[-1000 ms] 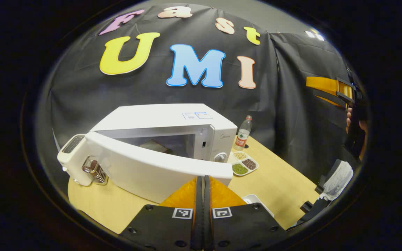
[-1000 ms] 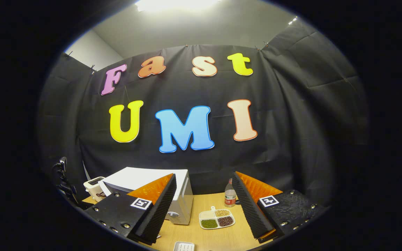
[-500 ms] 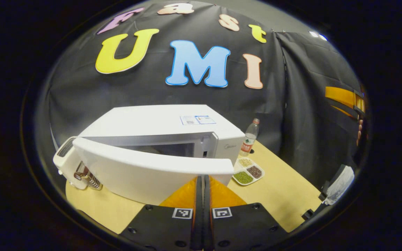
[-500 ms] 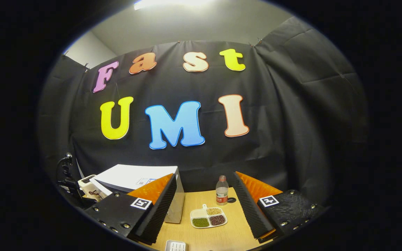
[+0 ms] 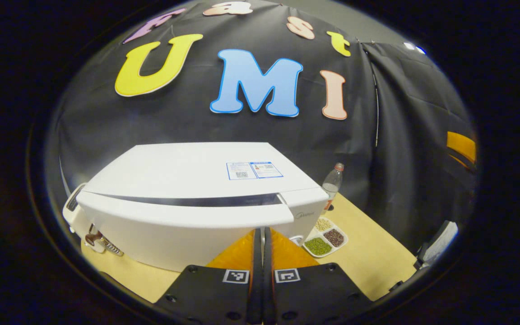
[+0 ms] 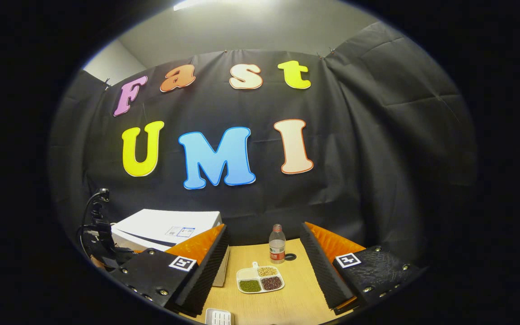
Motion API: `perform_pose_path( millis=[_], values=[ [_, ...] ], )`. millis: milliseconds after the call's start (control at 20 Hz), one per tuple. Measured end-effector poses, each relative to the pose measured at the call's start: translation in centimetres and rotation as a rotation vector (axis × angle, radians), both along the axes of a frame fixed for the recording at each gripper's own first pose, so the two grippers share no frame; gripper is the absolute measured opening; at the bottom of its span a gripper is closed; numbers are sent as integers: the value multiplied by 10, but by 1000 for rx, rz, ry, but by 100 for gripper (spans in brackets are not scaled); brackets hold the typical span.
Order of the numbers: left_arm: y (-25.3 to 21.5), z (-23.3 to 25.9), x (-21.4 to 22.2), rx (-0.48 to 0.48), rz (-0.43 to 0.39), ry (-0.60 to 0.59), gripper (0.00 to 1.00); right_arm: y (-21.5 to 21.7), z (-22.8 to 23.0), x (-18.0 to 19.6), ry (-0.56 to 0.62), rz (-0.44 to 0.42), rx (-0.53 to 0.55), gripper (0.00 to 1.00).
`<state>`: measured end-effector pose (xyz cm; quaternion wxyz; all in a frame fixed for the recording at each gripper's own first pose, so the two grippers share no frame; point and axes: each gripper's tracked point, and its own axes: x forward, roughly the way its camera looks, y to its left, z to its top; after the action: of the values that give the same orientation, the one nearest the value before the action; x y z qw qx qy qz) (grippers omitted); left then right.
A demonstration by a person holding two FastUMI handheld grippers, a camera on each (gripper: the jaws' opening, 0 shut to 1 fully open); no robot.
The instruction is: Open the microwave oven with the left hand, put the food in, and close the microwave oven.
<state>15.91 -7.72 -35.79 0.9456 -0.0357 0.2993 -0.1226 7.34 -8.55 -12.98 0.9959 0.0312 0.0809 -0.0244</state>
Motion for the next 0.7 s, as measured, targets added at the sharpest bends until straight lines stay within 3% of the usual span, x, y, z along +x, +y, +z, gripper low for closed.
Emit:
perform_pose_path(
  millis=[100, 250, 550, 700],
  values=[
    [-8, -3, 1, -36, -12, 32, 7, -3, -4, 0, 10, -8, -4, 96],
    [-8, -4, 2, -2, -34, 9, 7, -7, -5, 1, 13, -24, -8, 96],
    [5, -12, 12, -61, 27, 33, 7, 0, 3, -3, 1, -21, -29, 96],
    [20, 7, 9, -30, 62, -12, 7, 11, 7, -5, -2, -3, -30, 96]
  ],
)
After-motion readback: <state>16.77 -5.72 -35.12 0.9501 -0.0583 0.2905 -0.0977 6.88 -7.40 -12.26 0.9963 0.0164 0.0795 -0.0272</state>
